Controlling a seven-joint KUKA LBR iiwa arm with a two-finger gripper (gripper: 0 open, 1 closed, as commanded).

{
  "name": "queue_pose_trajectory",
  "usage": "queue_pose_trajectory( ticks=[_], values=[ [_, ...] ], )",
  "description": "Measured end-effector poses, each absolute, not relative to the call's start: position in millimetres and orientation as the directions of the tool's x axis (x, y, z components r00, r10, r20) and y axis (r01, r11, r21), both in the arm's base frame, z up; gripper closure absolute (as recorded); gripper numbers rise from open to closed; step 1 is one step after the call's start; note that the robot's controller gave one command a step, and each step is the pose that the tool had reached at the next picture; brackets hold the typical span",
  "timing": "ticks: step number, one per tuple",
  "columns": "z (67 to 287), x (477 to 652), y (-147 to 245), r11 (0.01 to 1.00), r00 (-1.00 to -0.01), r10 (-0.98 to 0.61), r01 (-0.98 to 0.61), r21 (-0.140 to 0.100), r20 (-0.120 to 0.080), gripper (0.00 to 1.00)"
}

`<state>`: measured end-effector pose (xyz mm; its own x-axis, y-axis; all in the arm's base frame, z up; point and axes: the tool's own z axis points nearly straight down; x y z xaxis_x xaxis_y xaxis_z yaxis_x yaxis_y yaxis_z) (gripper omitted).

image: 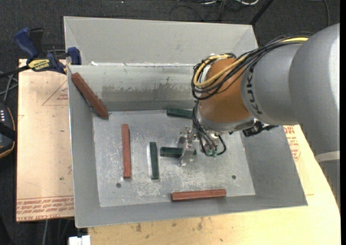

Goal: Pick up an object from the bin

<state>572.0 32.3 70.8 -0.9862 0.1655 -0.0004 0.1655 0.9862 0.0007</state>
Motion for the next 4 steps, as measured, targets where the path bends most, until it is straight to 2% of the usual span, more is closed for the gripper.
queue_pose_trajectory(
  ticks=[1,2,3,4],
  values=[
    [71,572.0,32,0.986,-0.986,0.166,0.166,0.001,-0.001,1.0],
    [246,566.5,46,0.988,-0.988,0.154,0.154,0.003,-0.009,1.0],
    [243,565.2,46,0.988,-0.988,0.154,0.154,0.001,-0.003,0.0],
    [243,565.2,46,0.988,-0.988,0.154,0.154,0.002,-0.003,1.0]
  ],
)
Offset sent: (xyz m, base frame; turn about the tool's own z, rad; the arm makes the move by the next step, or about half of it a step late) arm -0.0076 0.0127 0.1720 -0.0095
